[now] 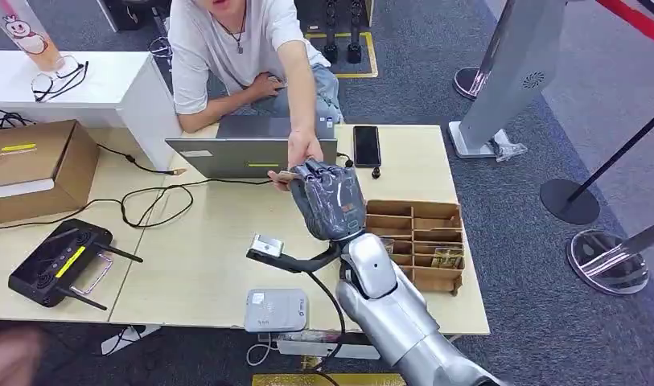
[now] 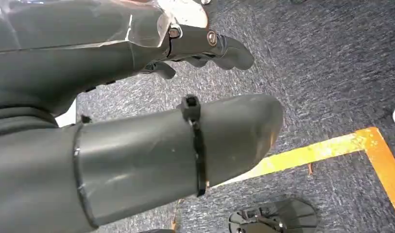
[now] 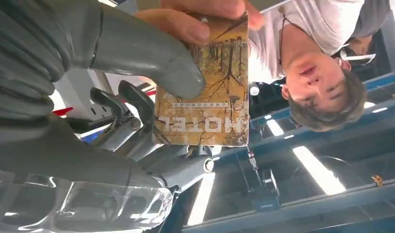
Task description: Pass the card to the sensor for recognition and then transmit it.
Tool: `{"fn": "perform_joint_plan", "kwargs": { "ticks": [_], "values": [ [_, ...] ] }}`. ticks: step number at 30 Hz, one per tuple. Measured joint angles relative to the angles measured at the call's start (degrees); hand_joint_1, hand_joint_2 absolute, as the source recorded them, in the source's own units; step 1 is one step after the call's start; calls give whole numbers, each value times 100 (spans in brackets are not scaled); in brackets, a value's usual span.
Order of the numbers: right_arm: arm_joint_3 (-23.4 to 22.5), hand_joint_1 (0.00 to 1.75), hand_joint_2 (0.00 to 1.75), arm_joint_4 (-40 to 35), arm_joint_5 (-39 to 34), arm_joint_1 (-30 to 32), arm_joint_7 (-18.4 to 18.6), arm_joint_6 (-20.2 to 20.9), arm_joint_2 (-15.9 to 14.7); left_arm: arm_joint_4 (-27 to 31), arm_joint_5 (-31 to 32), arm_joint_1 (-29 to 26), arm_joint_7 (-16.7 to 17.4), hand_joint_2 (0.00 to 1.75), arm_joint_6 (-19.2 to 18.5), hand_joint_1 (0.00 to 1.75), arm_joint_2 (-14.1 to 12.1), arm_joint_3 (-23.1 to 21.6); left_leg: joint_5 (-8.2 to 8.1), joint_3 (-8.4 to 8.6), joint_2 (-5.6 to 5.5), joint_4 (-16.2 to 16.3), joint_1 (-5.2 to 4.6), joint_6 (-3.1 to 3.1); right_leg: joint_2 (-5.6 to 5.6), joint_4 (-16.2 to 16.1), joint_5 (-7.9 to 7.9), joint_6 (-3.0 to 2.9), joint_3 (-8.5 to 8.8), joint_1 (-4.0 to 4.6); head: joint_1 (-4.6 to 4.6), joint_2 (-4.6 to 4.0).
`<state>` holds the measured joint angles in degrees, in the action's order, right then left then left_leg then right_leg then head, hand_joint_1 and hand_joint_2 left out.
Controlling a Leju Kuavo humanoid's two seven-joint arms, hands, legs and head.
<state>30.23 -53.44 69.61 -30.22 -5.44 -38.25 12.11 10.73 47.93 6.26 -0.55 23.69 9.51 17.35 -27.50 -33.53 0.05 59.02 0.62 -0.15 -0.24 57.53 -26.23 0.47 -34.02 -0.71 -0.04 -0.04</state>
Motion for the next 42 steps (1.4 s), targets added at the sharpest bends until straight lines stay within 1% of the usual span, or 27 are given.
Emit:
{"fn": "perform_joint_plan", "kwargs": {
  "ticks": [4,5,7,8,9,15,22,29,35,42],
  "values": [
    [-39,175,175,148,30,-79,37,-30,24,0,0,1,-17,0,2,0,0,0,0,0,0,0,0,0,0,0,0,0,0,0,0,0],
    [-46,159,175,188,79,-96,68,-55,31,0,0,1,-20,0,2,0,0,0,0,0,0,0,0,0,0,0,0,0,0,0,0,0],
    [-68,159,175,279,214,-126,113,-116,48,0,0,1,-22,0,4,0,2,0,0,0,0,0,0,0,0,0,0,0,0,0,0,0],
    [-72,75,175,304,258,-135,131,-120,52,0,0,0,-24,0,4,0,0,0,0,0,0,0,0,0,0,0,0,0,0,0,0,0],
    [-81,0,175,340,302,-145,142,-122,57,0,0,0,-24,0,4,0,2,0,0,0,0,0,0,0,0,0,0,0,0,0,0,0],
    [-116,0,175,496,417,-164,236,-129,66,0,7,0,-35,0,4,0,2,15,0,0,0,0,0,0,0,0,0,0,0,0,0,0],
    [-173,0,175,610,437,-171,240,-129,70,0,17,-1,-28,0,4,0,0,22,0,0,-1,0,0,0,0,0,0,0,0,0,0,0],
    [-223,0,175,614,511,-168,111,-131,107,0,15,-6,-13,0,7,0,-2,35,0,0,0,0,0,0,1,0,0,0,0,0,0,0],
    [-229,0,175,612,509,-167,74,-131,122,0,15,-9,-15,0,7,0,-2,37,0,0,0,0,0,0,0,0,0,0,0,0,0,0],
    [-229,0,175,450,380,-116,-70,-124,142,0,-9,-17,-15,0,15,0,-7,44,0,0,0,0,0,0,0,0,0,0,0,0,0,0]
  ]
}}
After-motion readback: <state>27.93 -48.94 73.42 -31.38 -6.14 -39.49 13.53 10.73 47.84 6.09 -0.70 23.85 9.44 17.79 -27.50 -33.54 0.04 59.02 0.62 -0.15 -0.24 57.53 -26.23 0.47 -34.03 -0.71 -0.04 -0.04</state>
